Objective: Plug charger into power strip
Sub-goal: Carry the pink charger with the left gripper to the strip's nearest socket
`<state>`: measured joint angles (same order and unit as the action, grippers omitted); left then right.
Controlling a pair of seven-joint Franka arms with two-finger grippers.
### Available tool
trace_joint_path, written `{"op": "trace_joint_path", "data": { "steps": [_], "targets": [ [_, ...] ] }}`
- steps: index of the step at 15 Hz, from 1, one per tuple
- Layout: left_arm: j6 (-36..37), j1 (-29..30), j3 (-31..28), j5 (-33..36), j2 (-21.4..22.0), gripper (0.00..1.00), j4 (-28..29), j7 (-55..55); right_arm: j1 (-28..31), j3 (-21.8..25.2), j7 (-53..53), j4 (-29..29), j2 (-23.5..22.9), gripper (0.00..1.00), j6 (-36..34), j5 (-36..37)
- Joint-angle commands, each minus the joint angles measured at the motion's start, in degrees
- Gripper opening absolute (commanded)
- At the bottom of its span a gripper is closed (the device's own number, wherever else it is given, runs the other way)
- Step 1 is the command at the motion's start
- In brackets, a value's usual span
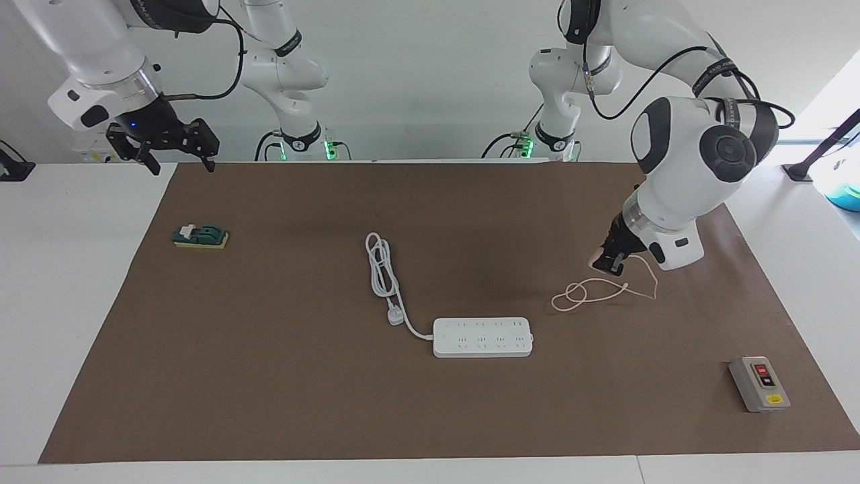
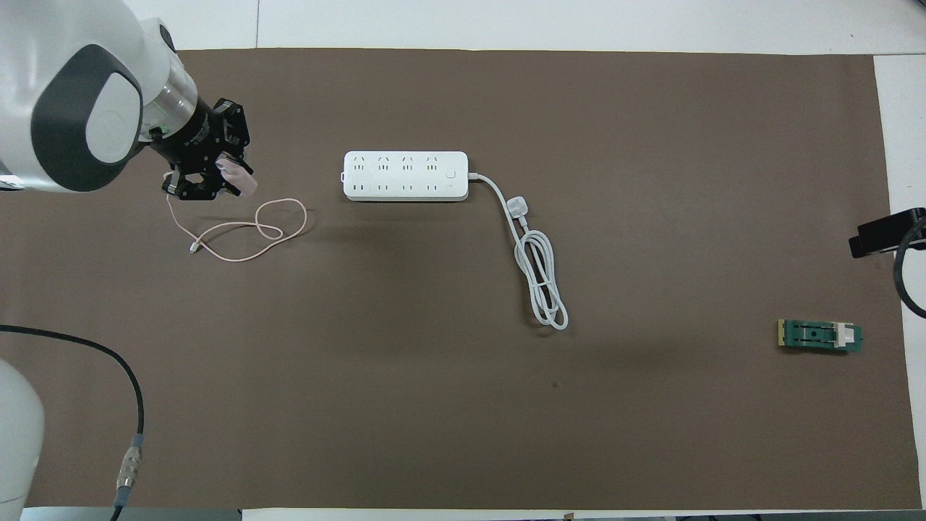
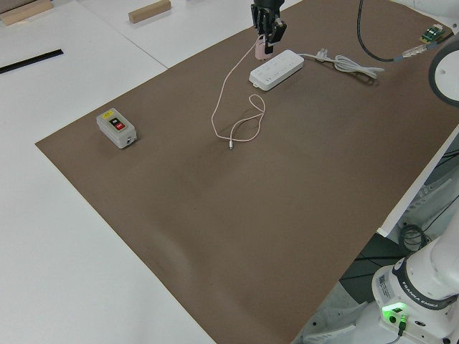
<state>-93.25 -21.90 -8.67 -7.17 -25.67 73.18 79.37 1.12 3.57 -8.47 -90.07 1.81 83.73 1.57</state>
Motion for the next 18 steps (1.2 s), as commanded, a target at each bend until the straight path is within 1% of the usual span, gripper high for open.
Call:
{"op": "trace_joint_path", "data": {
  "steps": [1,3,4,7,10,18],
  "targets": [
    [-4.9,-2.1,-0.8,-2.1,-3.2,0.00,-2.1,8.6,0.6,-0.6,-1.1,-0.4,0.7,1.00,-0.3,0.7],
    [-8.8,-3.8,-1.0,-2.0,-5.4,0.00,-2.1,13.7,0.6,-0.6,-1.0,-0.5,0.7,1.00,-0.3,0.7],
    [-9.9,-3.9,-0.9,-2.1,-5.7,0.00,-2.1,15.0,0.6,-0.6,-1.0,-0.5,0.7,1.00,-0.3,0.7],
    [-10.5,-4.6,-0.8,-2.3,-6.1,0.00,-1.6,16.6,0.6,-0.6,-1.0,-0.5,0.7,1.00,-0.3,0.7],
    [-12.5,-5.5,-0.8,-2.2,-8.0,0.00,-1.5,18.4,0.7,-0.6,-1.1,-0.5,0.7,1.00,-0.3,0.7],
    [-17.0,-7.7,-1.0,-2.3,-7.4,0.00,4.2,19.7,0.7,-0.6,-1.2,-0.5,0.7,1.00,-0.5,0.7]
  ]
}}
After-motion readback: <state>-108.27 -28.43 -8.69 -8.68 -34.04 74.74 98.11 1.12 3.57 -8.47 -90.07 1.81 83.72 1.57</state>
